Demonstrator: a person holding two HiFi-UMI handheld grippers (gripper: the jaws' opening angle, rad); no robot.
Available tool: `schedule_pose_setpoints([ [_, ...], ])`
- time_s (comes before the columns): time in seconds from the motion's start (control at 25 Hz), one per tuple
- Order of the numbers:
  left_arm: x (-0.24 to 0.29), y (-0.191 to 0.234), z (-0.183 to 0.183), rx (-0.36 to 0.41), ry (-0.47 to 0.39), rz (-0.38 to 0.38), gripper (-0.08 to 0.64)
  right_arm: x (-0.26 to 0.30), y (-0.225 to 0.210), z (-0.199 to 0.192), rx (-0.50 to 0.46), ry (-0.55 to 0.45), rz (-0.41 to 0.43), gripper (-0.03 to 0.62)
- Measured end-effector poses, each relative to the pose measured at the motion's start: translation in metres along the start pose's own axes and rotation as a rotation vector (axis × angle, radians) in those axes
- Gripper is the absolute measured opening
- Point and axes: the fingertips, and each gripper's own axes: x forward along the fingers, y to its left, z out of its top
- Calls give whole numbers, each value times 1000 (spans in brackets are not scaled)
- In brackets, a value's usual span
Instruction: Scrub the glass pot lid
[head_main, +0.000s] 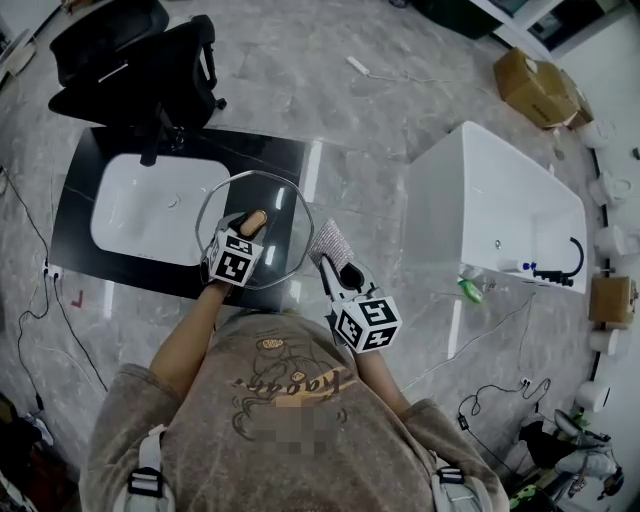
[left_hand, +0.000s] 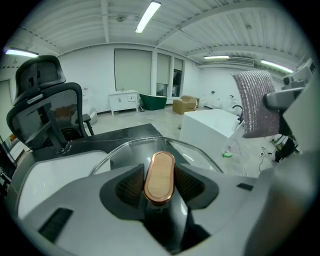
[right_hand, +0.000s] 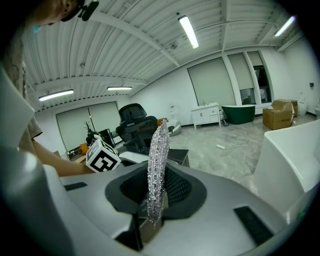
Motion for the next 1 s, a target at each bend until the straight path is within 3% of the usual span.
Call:
schedule_pose_setpoints([
  [0.2, 1, -4, 3, -8, -4, -17, 200, 15, -16, -7, -3, 47, 13, 80],
  [0.48, 3, -5, 4, -21, -16, -6, 201, 75, -21, 0, -84, 145, 166, 80],
  [0.72, 4, -3, 4, -37, -36, 1, 201, 155, 16, 23, -272, 247, 401, 80],
  [1.0, 4, -3, 4, -43, -60, 12, 201, 229, 93, 11, -493, 489, 718, 80],
])
